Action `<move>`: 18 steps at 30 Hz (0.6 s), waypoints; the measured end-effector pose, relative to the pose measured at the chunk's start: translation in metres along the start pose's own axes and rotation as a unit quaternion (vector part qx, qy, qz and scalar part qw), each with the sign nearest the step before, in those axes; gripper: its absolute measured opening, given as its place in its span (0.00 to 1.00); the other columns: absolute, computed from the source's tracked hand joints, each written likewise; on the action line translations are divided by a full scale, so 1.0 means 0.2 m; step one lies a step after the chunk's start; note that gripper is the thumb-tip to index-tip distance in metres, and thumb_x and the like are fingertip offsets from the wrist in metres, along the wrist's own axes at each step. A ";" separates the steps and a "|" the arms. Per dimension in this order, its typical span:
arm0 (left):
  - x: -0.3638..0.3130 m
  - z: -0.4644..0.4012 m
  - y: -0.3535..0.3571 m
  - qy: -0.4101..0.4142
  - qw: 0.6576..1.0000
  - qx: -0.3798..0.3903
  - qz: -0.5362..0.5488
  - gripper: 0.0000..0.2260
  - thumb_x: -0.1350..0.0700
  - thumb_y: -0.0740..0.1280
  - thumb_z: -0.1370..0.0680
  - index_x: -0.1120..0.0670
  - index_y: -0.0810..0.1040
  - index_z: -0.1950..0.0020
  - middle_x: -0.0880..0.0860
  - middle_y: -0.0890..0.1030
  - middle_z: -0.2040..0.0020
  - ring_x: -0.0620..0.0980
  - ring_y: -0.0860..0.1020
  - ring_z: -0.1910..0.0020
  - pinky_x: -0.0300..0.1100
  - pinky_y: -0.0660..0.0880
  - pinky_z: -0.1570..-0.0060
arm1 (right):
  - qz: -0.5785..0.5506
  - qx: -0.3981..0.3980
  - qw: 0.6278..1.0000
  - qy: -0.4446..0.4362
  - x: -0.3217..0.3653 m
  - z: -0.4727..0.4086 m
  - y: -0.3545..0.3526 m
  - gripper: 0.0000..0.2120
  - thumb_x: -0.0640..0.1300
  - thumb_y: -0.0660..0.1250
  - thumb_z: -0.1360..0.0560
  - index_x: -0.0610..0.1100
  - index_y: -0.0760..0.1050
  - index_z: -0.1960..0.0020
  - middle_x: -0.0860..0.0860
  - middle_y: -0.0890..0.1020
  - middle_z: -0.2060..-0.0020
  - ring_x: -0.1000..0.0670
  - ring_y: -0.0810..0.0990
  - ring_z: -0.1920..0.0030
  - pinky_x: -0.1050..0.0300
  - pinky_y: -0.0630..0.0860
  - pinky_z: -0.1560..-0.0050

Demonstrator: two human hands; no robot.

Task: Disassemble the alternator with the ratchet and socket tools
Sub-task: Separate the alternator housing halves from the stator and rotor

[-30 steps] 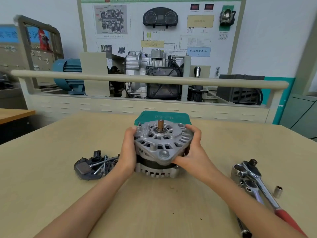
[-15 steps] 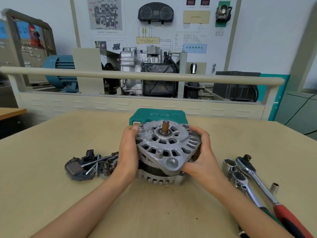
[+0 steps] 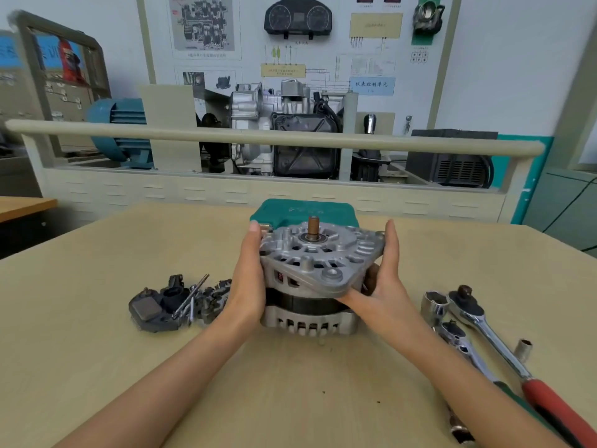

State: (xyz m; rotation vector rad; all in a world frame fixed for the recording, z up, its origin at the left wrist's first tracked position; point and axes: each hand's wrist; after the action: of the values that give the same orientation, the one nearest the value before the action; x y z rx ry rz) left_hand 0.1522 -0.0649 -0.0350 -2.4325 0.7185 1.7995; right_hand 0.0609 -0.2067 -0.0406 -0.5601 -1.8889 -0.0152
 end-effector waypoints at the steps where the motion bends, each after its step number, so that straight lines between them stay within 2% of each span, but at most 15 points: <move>1: 0.00 0.00 0.00 0.012 1.000 0.000 -0.002 0.24 0.34 0.52 0.27 0.46 0.83 0.60 0.47 0.85 0.62 0.44 0.83 0.63 0.31 0.75 0.71 | 0.004 -0.002 1.000 0.005 -0.01 0.00 0.00 0.63 0.67 0.72 0.47 0.68 0.25 0.33 0.61 0.59 0.27 0.60 0.62 0.30 0.58 0.60 0.33; 3: 0.00 0.00 -0.01 0.031 0.999 0.002 -0.004 0.25 0.33 0.51 0.30 0.47 0.79 0.53 0.46 0.85 0.60 0.43 0.83 0.60 0.30 0.75 0.68 | 0.000 -0.001 1.000 0.013 -0.01 0.00 -0.01 0.63 0.68 0.72 0.47 0.70 0.23 0.35 0.62 0.60 0.28 0.62 0.64 0.31 0.60 0.60 0.34; 6: 0.02 0.00 -0.01 0.038 0.999 0.009 -0.002 0.25 0.33 0.49 0.28 0.47 0.77 0.49 0.45 0.85 0.57 0.43 0.82 0.57 0.31 0.76 0.64 | 0.000 0.002 1.000 0.018 -0.02 0.01 -0.01 0.63 0.68 0.72 0.47 0.70 0.22 0.36 0.65 0.61 0.30 0.65 0.65 0.34 0.62 0.61 0.35; 9: 0.06 0.01 -0.01 0.010 1.000 0.001 0.007 0.20 0.40 0.47 0.20 0.45 0.77 0.47 0.46 0.85 0.55 0.44 0.83 0.56 0.34 0.77 0.63 | 0.004 -0.011 0.999 0.029 -0.02 -0.01 -0.01 0.64 0.69 0.71 0.49 0.68 0.22 0.34 0.58 0.64 0.28 0.60 0.67 0.33 0.62 0.62 0.37; 11: 0.07 0.01 0.00 -0.025 1.000 -0.015 0.009 0.19 0.43 0.47 0.19 0.43 0.77 0.44 0.47 0.84 0.53 0.43 0.82 0.55 0.35 0.77 0.64 | 0.005 -0.010 0.999 0.040 -0.02 -0.02 -0.01 0.65 0.71 0.70 0.50 0.67 0.21 0.35 0.56 0.63 0.27 0.58 0.67 0.32 0.60 0.61 0.37; 13: 0.07 0.00 0.01 -0.051 0.998 -0.031 0.021 0.20 0.44 0.48 0.19 0.43 0.78 0.42 0.49 0.84 0.50 0.44 0.82 0.55 0.36 0.77 0.64 | -0.003 0.013 0.999 0.047 -0.02 -0.02 -0.01 0.66 0.71 0.70 0.50 0.67 0.19 0.36 0.64 0.63 0.30 0.69 0.68 0.37 0.60 0.59 0.38; 15: 0.08 0.00 0.01 -0.060 0.997 -0.035 0.024 0.23 0.44 0.47 0.20 0.40 0.83 0.52 0.49 0.85 0.55 0.45 0.83 0.57 0.39 0.77 0.63 | -0.009 0.038 0.998 0.049 -0.03 -0.01 -0.02 0.66 0.69 0.70 0.50 0.67 0.17 0.38 0.74 0.63 0.41 0.81 0.68 0.51 0.62 0.58 0.39; 16: 0.08 0.00 0.02 -0.072 0.996 -0.037 0.023 0.25 0.44 0.47 0.20 0.42 0.84 0.58 0.50 0.85 0.58 0.46 0.83 0.60 0.41 0.76 0.62 | -0.011 0.043 0.998 0.053 -0.04 -0.01 -0.02 0.66 0.69 0.70 0.50 0.67 0.17 0.39 0.75 0.62 0.44 0.82 0.67 0.55 0.62 0.58 0.39; 18: 0.08 0.00 0.01 -0.093 0.994 -0.051 0.007 0.26 0.42 0.48 0.21 0.47 0.84 0.59 0.53 0.85 0.60 0.50 0.83 0.60 0.45 0.75 0.58 | -0.018 0.036 0.997 0.066 -0.04 -0.01 -0.02 0.65 0.70 0.70 0.51 0.69 0.18 0.39 0.72 0.62 0.43 0.80 0.68 0.57 0.62 0.57 0.40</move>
State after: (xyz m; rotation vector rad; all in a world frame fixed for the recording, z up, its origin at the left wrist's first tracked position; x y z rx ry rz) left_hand 0.1554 -0.0730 -0.0487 -2.2821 0.6437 2.0813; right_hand 0.0642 -0.2136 -0.0461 -0.4642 -1.7640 -0.0076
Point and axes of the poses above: each hand's wrist, its own z-axis away from the middle knuckle, its own y-axis out of the palm, x = y × z
